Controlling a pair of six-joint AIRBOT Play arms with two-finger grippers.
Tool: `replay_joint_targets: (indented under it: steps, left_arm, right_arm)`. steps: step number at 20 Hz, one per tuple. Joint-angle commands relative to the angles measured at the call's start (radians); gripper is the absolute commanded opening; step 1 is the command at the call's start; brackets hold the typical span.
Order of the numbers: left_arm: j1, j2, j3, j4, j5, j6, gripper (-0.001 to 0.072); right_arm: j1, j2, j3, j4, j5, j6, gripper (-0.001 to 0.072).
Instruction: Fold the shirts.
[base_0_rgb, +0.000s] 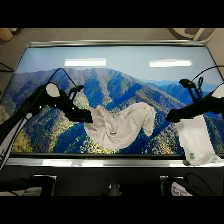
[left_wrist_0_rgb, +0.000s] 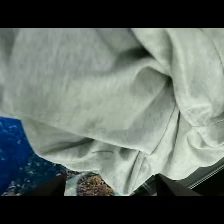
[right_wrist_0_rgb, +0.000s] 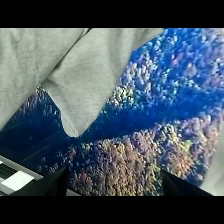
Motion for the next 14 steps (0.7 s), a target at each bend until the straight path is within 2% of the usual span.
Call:
replay_joint_targets:
  steps: [1,2,3,6,7,8,9,10,13,14]
  left_arm:
    - [-0.034,0.012,-0.173,-0.125,0.109,0.026,0.0621]
    - [-0.055,0.003,-0.188,-0.126,0.131,0.023,0.0622]
    - [-0.073,-0.006,-0.194,-0.126,0.140,0.022,0.0622]
    - [-0.107,-0.022,-0.194,-0.126,0.144,0.022,0.0613]
    - [-0.115,-0.022,-0.194,-0.126,0.145,0.021,0.0572]
    - [-0.118,-0.022,-0.194,-0.126,0.145,0.022,0.0369]
    - [-0.117,-0.021,-0.193,-0.126,0.144,0.022,0.0104]
    - [-0.116,-0.019,-0.193,-0.126,0.144,0.023,0.0028]
    - [-0.110,0.003,-0.189,-0.126,0.138,0.051,0.0028]
    - [-0.107,0.014,-0.185,-0.125,0.134,0.052,0.0028]
  right_arm:
    - [0.001,-0.116,-0.101,0.109,-0.062,-0.063,0.0627]
    - [0.001,-0.146,-0.110,0.116,-0.063,-0.075,0.0635]
    - [0.001,-0.171,-0.117,0.115,-0.069,-0.091,0.0685]
    - [0.002,-0.251,-0.122,0.134,-0.082,-0.119,0.0685]
    - [0.003,-0.274,-0.122,0.149,-0.093,-0.122,0.0684]
    - [0.003,-0.298,-0.122,0.181,-0.105,-0.133,0.0683]
    - [0.003,-0.320,-0.122,0.221,-0.115,-0.145,0.0682]
    - [0.003,-0.341,-0.122,0.257,-0.125,-0.145,0.0679]
    - [0.074,-0.386,-0.122,0.278,-0.164,-0.144,0.0641]
    - [0.102,-0.389,-0.122,0.280,-0.178,-0.144,0.0445]
